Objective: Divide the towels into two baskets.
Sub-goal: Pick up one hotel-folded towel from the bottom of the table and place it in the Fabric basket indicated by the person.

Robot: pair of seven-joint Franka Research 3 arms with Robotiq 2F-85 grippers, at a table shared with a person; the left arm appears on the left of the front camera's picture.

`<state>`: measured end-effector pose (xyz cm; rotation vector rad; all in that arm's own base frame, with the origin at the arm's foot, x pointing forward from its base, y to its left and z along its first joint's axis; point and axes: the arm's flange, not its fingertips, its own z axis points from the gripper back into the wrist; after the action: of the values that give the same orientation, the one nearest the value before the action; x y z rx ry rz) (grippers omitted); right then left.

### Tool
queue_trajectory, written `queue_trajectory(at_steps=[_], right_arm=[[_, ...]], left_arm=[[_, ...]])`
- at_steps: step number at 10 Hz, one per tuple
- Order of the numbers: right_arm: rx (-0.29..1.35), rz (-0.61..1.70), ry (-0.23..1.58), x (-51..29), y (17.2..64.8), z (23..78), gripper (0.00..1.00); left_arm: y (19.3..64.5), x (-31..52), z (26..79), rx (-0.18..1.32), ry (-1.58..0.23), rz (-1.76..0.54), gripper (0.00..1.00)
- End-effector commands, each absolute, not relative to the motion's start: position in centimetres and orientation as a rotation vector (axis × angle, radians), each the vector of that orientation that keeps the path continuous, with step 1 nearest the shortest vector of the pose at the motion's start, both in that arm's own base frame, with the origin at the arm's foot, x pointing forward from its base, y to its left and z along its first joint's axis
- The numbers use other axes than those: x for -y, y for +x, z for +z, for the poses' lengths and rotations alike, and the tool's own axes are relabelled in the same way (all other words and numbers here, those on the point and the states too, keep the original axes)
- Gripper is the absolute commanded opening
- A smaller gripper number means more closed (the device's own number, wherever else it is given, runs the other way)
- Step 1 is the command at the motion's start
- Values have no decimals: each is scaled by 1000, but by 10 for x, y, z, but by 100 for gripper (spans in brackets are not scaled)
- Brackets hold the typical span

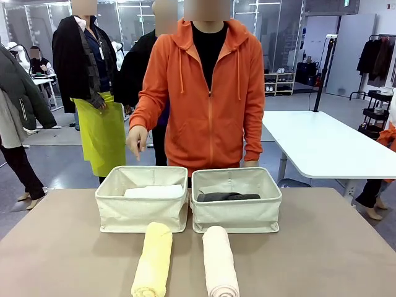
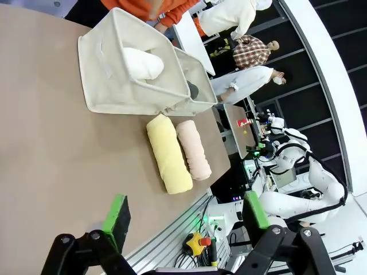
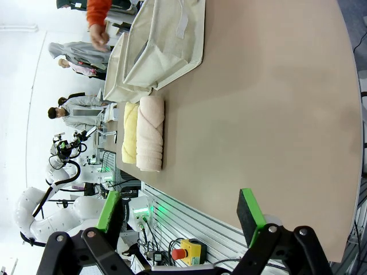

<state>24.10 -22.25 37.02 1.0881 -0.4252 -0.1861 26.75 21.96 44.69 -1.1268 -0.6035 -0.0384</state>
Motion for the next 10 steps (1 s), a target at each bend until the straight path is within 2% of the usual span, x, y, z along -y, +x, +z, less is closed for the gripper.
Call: queue_trajectory(at_steps=[1,9,10], right_arm=[[422,-172,1088,221,238,373,100],[422,-172,1088,221,238,373,100],[422,-172,1088,221,238,373,100]], left_arm=[[265,-221,448,607,-1129,-36,100],[268,-220,447,603,-1127,-38,100],[276,-192,449,548,-1038,-33,100]])
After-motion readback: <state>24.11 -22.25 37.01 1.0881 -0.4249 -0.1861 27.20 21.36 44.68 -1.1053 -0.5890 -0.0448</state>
